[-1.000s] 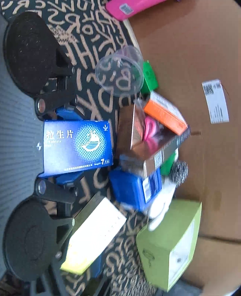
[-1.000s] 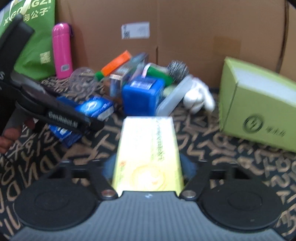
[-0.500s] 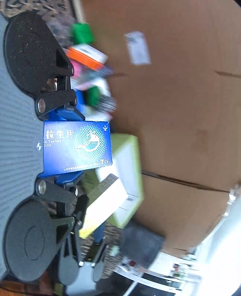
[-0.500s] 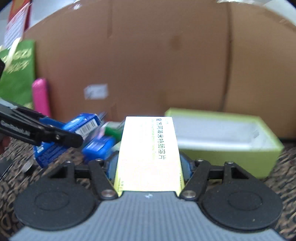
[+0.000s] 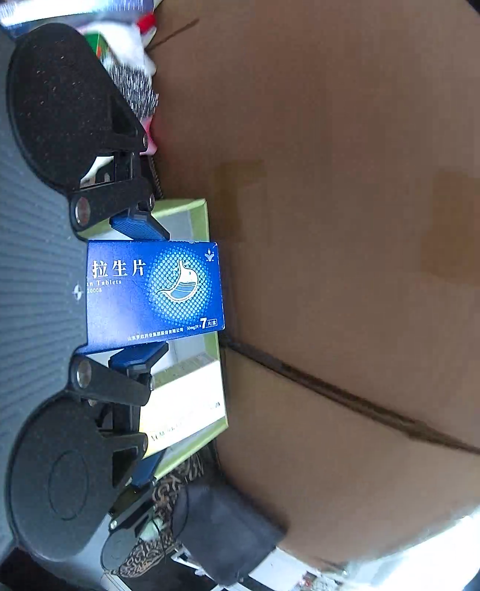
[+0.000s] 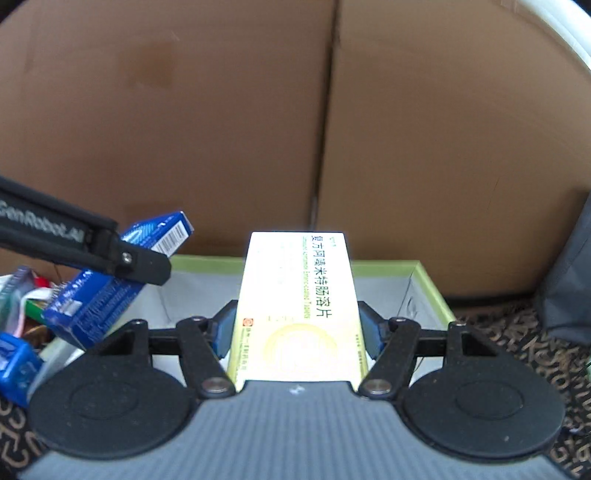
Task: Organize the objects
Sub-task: 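Carry both boxes into the lime-green box and open both tools, then withdraw both tools from the green box back toward the pile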
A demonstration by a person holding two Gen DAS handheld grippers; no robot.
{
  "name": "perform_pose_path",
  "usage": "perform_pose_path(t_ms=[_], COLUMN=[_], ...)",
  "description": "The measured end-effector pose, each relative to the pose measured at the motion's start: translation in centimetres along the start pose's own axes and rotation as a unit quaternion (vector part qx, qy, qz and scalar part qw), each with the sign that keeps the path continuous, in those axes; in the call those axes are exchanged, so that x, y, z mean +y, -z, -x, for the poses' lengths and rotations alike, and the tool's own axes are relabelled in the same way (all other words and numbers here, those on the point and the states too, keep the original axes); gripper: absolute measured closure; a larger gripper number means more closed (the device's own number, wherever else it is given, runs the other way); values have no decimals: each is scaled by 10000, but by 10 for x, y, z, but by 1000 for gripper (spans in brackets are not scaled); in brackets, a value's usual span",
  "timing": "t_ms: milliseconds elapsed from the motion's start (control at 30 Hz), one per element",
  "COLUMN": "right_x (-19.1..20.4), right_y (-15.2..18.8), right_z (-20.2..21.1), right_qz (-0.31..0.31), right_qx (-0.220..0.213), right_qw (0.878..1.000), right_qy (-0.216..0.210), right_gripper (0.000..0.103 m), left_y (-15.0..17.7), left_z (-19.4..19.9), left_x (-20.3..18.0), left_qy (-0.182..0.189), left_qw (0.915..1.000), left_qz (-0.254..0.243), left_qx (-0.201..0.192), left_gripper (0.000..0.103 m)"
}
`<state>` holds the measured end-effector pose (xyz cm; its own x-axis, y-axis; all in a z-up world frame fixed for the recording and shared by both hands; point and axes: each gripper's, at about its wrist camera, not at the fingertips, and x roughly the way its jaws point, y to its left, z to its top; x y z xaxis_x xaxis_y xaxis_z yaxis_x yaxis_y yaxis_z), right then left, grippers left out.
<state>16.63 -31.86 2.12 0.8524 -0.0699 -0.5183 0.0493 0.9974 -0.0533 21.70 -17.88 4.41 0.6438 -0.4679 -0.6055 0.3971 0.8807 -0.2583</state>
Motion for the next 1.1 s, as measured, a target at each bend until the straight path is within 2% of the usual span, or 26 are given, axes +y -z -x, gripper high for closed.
perform_pose_path(t_ms=[167, 200, 233, 300, 333, 400, 467, 500, 567, 633, 733, 867, 1000, 1100], right_x=[2, 5, 8, 17, 19, 20, 11, 4, 4, 9, 23, 49, 60, 84], right_y=[4, 5, 6, 8, 7, 4, -5, -12, -16, -17, -9, 9, 40, 65], right_z=[-31, -36, -43, -57, -58, -45, -25, -16, 12, 39, 72, 106, 141, 149], right_qz=[59, 99, 194, 468, 560, 735, 719, 677, 604, 536, 489, 538, 511, 527], right_qx=[394, 477, 614, 941, 988, 749, 358, 139, -277, -595, -931, -1192, -1248, -1091], right_qw=[9991, 9986, 9975, 9934, 9928, 9943, 9967, 9974, 9973, 9964, 9945, 9896, 9835, 9809], right_qy=[-168, -207, -290, -452, -390, -176, 116, 227, 324, 286, 9, -598, -1205, -1520], right_gripper=[38, 38, 37, 32, 27, 25, 13, 10, 1, 0, 0, 0, 0, 0], left_y=[4, 6, 7, 8, 10, 10, 9, 10, 13, 20, 38, 74, 118, 153], left_z=[-27, -31, -35, -36, -32, -19, 0, 10, 37, 60, 93, 132, 172, 191], left_x=[-3, -3, 0, -1, -1, 3, 9, 11, 18, 22, 28, 36, 60, 86], left_qy=[-2, 34, 68, 46, 68, 149, 221, 213, 201, 179, 185, -48, -317, -618], left_qw=[9998, 9997, 9996, 9998, 9998, 9998, 9997, 9996, 9994, 9992, 9987, 9984, 9981, 9971], left_qz=[1, 27, 53, -46, -95, -57, 73, 114, 121, 130, 144, -3, 52, 254], left_qx=[221, 230, 251, 187, 142, 82, -62, -117, -245, -346, -458, -561, -521, -368], left_gripper=[43, 40, 28, 23, 23, 23, 23, 23, 23, 22, 22, 22, 22, 22])
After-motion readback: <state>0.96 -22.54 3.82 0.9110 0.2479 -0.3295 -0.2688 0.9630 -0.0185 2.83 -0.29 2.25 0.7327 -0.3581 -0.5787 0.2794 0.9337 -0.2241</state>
